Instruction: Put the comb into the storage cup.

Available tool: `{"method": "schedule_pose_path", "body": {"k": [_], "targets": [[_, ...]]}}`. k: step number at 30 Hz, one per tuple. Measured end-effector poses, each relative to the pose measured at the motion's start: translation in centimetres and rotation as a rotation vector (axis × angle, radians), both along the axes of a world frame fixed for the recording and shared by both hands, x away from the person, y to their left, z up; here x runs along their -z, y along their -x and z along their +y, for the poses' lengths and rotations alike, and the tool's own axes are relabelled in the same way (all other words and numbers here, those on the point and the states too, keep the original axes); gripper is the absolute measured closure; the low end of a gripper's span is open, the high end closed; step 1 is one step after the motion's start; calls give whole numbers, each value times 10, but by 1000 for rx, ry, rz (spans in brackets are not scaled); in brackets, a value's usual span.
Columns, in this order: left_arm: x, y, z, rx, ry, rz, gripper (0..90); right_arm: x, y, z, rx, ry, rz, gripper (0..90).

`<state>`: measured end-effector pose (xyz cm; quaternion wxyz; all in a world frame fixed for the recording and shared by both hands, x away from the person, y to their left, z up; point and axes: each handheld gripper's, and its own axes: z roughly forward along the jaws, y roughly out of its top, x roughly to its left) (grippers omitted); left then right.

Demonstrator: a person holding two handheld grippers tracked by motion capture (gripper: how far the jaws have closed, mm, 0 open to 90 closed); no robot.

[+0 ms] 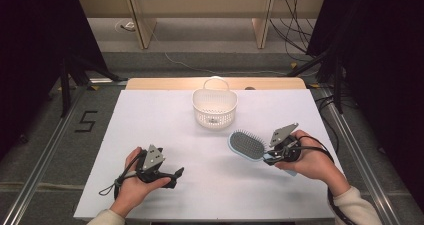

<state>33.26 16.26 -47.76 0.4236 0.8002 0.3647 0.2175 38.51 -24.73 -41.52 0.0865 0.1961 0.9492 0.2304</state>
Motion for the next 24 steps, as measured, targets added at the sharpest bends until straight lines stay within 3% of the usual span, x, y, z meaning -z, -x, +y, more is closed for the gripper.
{"method": "schedule_pose_path", "body": {"k": [13,24], "targets": [[0,0,0,-3,3,-2,18,-3,-4,-6,59,-96,-63,705],[0,0,0,-3,4,-2,19,-4,-5,-8,79,-123,-87,705]]}}
